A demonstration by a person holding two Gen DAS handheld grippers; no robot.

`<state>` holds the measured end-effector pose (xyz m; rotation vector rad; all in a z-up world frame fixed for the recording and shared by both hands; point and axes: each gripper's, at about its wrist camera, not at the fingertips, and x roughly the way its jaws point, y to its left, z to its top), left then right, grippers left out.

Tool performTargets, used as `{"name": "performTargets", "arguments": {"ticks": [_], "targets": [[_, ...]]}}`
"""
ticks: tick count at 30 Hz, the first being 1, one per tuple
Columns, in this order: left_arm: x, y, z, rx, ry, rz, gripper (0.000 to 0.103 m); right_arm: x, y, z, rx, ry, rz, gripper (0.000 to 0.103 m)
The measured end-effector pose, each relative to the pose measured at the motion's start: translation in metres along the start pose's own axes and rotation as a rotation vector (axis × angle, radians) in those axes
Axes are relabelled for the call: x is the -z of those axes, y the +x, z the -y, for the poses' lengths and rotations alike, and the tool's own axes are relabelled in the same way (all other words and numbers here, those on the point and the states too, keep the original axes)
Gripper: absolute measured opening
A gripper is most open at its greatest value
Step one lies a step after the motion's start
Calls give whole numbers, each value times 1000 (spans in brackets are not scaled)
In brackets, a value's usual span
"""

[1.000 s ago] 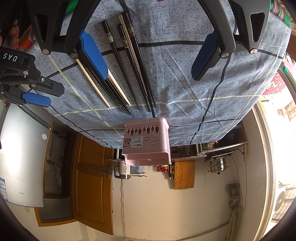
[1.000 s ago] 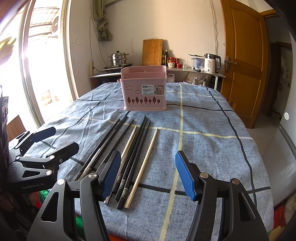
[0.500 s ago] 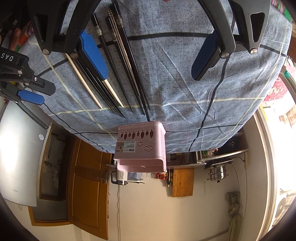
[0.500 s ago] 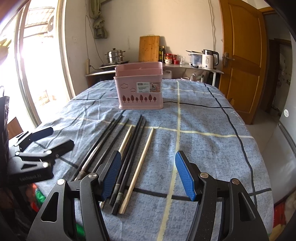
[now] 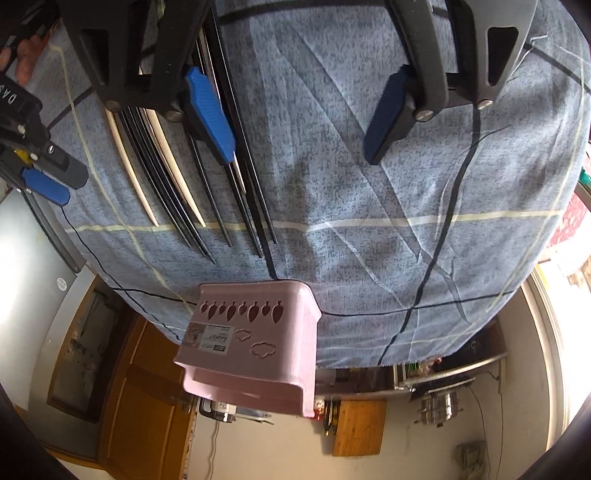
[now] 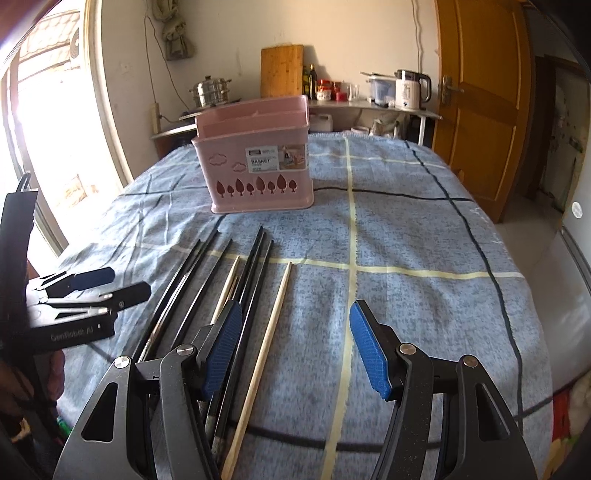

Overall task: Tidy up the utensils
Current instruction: 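Lower the left tool onto the chopsticks and close on a black chopstick, then lift the black chopstick with the left tool toward the pink basket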

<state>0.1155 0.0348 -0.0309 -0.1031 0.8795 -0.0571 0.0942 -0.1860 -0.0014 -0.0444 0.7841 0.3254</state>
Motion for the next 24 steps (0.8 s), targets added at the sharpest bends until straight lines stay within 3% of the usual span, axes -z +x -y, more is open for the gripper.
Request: {"name": "performTargets", "arguments": {"ticks": [11, 13, 18, 24], "targets": [[-32, 28, -4, 61, -30, -46, 51, -13, 45, -4, 7, 4, -119, 34], [-35, 33, -2, 65, -28, -59, 43, -14, 50, -4, 10, 4, -134, 30], [-40, 46, 3, 63, -13, -86, 32, -16, 61, -3, 17, 11, -162, 26], [-46, 53, 9, 41, 19, -93, 29, -22, 69, -5, 25, 2, -178, 22]]}}
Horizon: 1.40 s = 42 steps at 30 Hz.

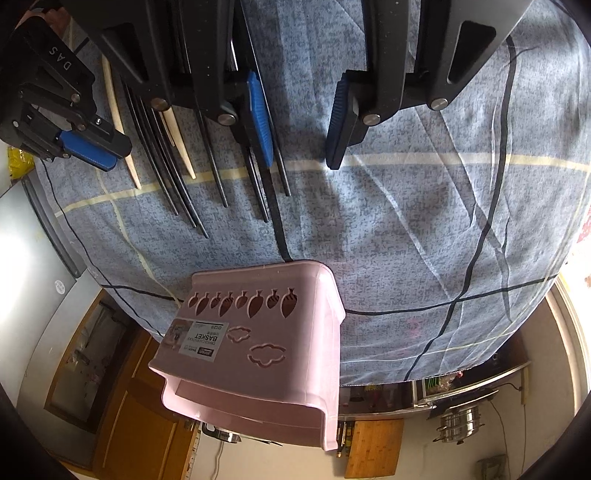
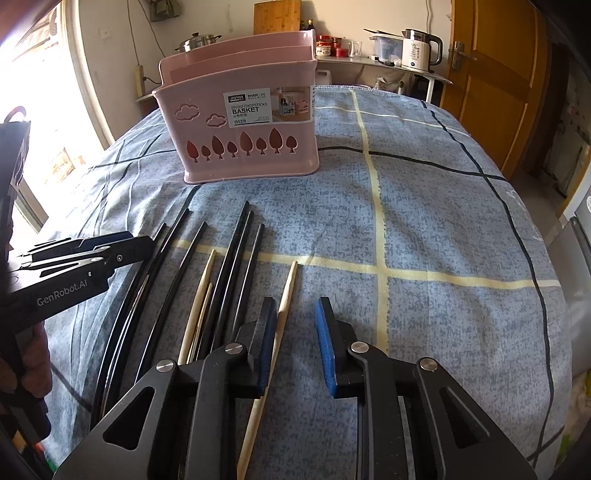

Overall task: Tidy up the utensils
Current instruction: 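Lift the black chopstick with the left tool toward the pink basket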

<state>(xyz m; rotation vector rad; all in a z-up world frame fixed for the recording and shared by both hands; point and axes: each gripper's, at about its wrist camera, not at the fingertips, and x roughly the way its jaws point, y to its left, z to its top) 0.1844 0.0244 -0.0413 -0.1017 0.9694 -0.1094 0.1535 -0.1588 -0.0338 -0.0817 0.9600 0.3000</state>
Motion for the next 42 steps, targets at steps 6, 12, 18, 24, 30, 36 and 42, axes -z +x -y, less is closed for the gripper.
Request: {"name": "performTargets", "arguments": {"ticks": [6, 12, 18, 24, 30, 36, 42], "targets": [[-2, 4, 12, -52, 60, -14, 25, -5, 6, -4, 20, -21, -23, 18], [-6, 5, 12, -48, 76, -22, 7, -12, 9, -2, 9, -20, -39, 7], [-11, -12, 2, 38, 22, 4, 5, -14, -1, 4, -22, 7, -23, 5], [-21, -47, 5, 89, 31, 65, 5, -23, -23, 7, -47, 17, 29, 5], [-40, -86, 8, 116, 44, 134, 4, -40, -53, 11, -70, 19, 103, 5], [-60, -128, 13, 128, 66, 214, 4, -59, -86, 14, -86, 8, 184, 5], [-73, -155, 14, 134, 73, 264, 4, -72, -108, 17, -101, -1, 243, 5]]}}
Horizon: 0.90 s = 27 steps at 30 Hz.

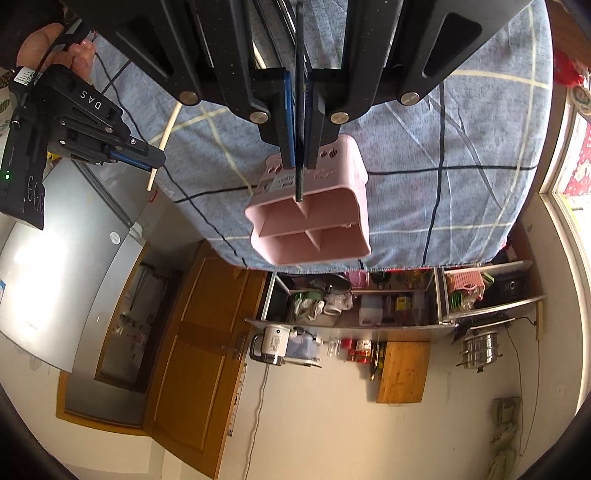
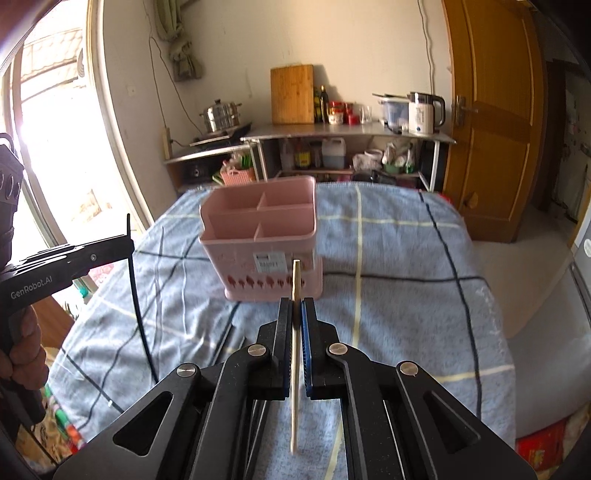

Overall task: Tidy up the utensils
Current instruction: 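Lift the black chopstick with the left tool toward the pink basket, then lower the chopstick into the pink basket and open the left tool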

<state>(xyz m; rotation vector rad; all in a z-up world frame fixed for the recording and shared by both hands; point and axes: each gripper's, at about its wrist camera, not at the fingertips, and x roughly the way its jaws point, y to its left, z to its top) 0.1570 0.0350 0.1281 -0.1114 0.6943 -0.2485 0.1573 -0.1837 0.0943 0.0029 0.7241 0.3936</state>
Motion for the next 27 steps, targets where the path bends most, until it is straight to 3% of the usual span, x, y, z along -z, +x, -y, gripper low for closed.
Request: {"name": "performTargets", "arguments": {"ticks": [12, 22, 27], "targets": [[-51, -18, 1, 7, 5, 70, 4, -45, -17, -3, -40, -16, 88, 4], [-129, -36, -11, 15, -16, 170, 4, -105, -16, -20, -69, -38, 194, 4], [-152, -32, -23, -10, -18, 189, 4, -131, -4, -31, -87, -40, 236, 4]]}}
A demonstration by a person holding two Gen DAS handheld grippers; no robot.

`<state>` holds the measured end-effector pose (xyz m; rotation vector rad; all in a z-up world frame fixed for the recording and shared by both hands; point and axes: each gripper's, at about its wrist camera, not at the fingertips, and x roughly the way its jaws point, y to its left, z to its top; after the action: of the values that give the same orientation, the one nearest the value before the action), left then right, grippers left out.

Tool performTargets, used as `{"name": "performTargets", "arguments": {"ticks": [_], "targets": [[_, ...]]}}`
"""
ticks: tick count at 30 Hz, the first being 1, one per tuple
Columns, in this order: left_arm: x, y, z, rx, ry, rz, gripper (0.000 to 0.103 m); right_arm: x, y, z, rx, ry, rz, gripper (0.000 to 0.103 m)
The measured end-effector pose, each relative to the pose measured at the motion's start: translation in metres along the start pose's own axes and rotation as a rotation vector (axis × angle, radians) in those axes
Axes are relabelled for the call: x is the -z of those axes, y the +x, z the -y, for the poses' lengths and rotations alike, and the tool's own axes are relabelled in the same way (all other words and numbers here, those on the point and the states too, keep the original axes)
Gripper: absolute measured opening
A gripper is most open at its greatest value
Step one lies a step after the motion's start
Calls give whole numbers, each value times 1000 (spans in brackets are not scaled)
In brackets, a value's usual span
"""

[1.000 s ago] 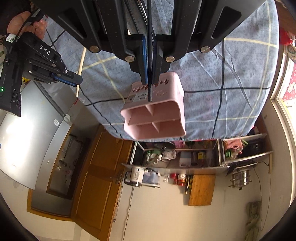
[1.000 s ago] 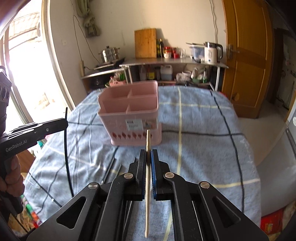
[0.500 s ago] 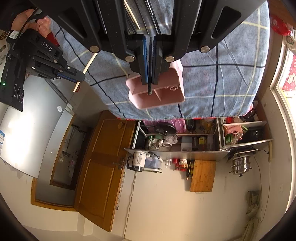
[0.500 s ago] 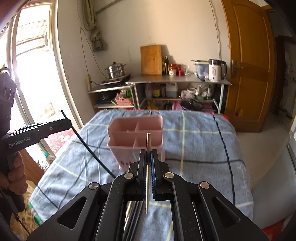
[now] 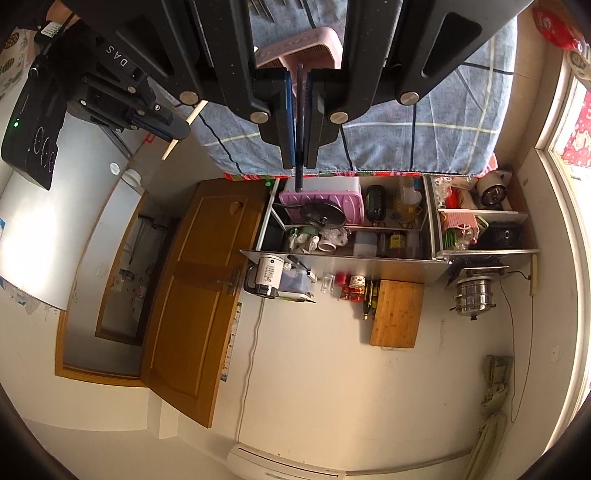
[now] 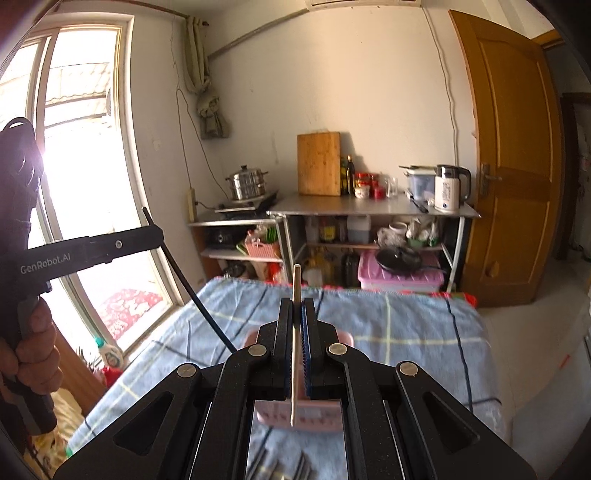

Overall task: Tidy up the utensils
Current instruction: 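Lower the chopstick into the pink basket and open the left tool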

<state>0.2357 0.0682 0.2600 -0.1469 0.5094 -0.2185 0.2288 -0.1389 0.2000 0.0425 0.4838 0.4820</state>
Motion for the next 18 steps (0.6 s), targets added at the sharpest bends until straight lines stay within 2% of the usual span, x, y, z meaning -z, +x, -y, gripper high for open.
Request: {"name": "performTargets", "arguments": {"ticks": [8, 18], "targets": [[16, 36, -19, -16, -25, -59, 4, -2, 39, -3, -22, 17, 1, 4], [61, 76, -35, -22, -52, -150, 4, 32, 82, 1, -28, 33, -107, 4]]}}
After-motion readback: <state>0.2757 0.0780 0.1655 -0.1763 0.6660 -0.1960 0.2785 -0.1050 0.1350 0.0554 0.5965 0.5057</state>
